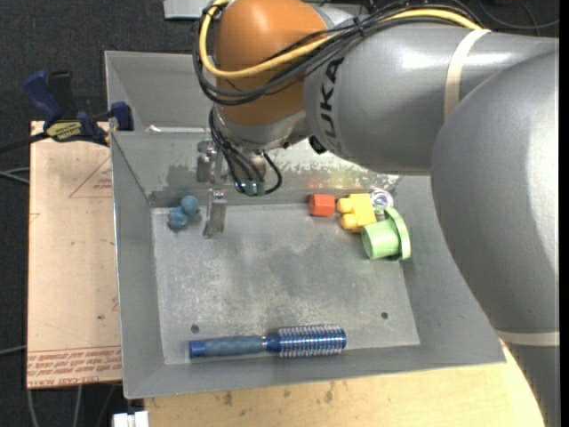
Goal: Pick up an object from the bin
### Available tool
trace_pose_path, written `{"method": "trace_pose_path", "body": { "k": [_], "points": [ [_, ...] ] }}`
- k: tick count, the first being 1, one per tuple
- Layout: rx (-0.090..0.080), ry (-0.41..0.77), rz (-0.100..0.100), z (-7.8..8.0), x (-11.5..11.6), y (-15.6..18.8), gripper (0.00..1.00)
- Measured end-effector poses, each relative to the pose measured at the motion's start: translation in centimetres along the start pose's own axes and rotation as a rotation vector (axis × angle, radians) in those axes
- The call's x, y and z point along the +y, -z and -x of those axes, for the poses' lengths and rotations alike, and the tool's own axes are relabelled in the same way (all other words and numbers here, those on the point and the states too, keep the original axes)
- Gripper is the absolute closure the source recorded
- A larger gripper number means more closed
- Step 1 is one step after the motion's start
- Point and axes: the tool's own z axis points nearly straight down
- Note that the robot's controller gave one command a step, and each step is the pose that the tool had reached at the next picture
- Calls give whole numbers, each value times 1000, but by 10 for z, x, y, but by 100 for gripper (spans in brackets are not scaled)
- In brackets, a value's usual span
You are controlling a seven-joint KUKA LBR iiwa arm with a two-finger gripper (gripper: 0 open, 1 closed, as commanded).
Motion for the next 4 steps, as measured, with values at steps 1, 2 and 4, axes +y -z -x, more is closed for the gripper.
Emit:
{"method": "trace_pose_path", "body": {
  "k": [1,2,4],
  "points": [
    [-2,110,-1,17,-1,-76,0],
    [-3,42,1,18,30,-149,0],
    [-10,533,-1,-108,20,-83,0]
  ]
}}
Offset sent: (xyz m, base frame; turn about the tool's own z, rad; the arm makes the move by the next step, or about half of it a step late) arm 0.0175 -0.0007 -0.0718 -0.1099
